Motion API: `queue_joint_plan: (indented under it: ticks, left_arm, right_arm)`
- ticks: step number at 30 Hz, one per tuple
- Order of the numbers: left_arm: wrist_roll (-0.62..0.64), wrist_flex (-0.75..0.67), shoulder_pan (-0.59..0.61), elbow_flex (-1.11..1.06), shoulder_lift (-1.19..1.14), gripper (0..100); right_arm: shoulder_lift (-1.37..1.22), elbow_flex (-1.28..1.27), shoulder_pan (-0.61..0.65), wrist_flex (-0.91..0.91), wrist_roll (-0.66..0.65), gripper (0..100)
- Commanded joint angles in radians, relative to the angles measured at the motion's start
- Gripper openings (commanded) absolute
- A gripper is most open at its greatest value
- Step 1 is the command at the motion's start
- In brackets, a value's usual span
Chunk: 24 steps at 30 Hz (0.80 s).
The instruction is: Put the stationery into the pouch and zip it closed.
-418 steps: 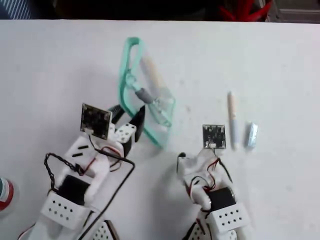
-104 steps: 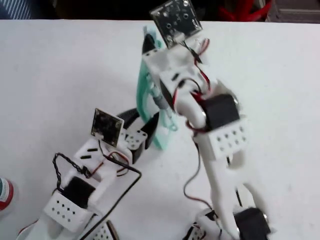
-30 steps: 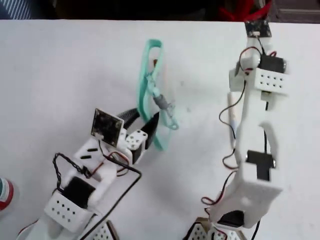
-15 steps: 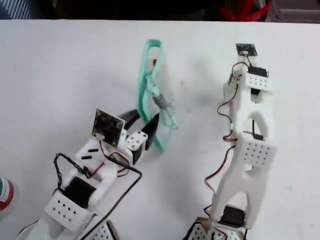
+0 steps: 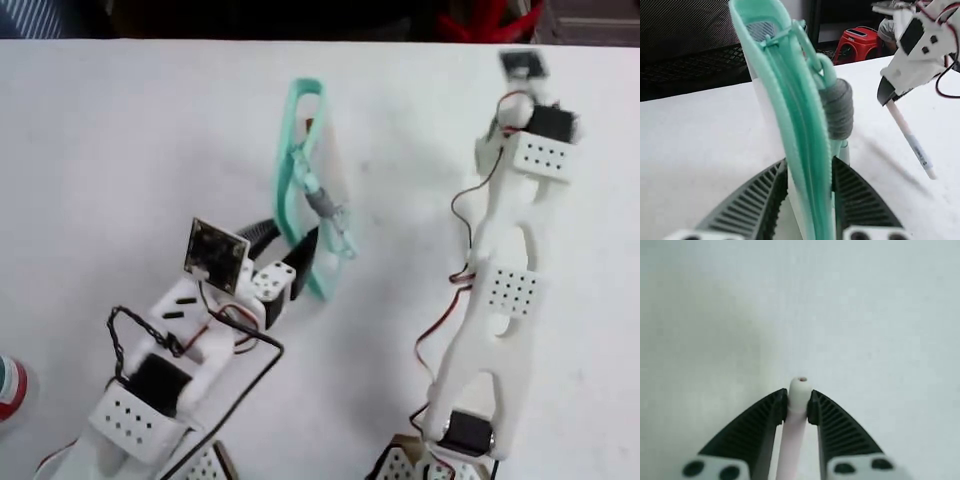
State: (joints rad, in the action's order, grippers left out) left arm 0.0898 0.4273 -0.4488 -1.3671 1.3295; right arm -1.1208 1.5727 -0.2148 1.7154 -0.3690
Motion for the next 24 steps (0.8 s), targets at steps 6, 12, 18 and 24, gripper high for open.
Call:
queue_joint_plan:
  ticks: [6,12,18,24]
  left_arm:
    - [0.002,-0.023,-0.016,0.006,0.010,15]
    - [0.002,-0.023,-0.016,0.006,0.010,15]
    - [0.002,-0.021,-0.016,0.006,0.010,15]
    - [0.002,-0.025,-0.016,0.006,0.010,15]
  right_arm:
    - [0.325,-0.133,0.022,0.016,-0.012,1.7]
    - [0.734,-0.582,0.091,0.015,-0.011,1.7]
    - [1.231,-0.921,0.277,-0.024,-0.011,1.7]
    - [1.575,-1.039,0.527,-0.291,-0.011,1.7]
